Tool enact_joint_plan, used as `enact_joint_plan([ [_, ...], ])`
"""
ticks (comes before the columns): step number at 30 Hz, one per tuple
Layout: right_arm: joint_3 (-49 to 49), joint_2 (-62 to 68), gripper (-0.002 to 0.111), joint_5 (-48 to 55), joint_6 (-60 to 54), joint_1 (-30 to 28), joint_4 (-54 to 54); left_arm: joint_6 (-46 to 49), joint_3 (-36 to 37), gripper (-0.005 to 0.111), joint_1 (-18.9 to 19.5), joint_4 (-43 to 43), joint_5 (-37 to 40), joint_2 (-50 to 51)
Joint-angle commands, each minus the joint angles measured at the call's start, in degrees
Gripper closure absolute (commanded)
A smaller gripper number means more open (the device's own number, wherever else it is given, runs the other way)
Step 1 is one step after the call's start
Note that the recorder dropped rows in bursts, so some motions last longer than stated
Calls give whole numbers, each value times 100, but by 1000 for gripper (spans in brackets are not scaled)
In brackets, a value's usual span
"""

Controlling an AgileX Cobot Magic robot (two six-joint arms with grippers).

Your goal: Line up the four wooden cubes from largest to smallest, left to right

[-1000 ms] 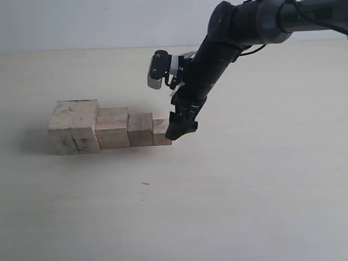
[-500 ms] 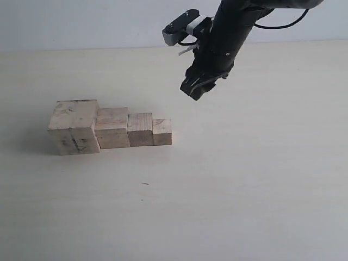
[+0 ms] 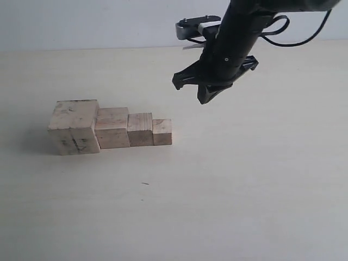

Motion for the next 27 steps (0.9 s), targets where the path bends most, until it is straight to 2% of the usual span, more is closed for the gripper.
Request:
enact_joint_plan([
  [1,1222,-1090,108,-935,-316,-35,583,-4,15,107,-39,9,-41,-23],
  [5,1928,-2015,108,-1368,-306,-35,1415,-4,15,107,-39,9,-41,-23],
  [9,2035,-2730,108,-1238,-306,-35,1536,-4,15,107,-39,9,-41,-23],
  [16,2035,-3428,108,-2688,-319,-35,1570,-4,15,107,-39,9,-41,-23],
  [20,2035,-3636,108,-3189,-319,-35,1026,-4,15,107,-39,9,-41,-23],
  [27,2035,-3941,108,-2892,85,-196,-548,-4,15,107,-25,9,-41,-23],
])
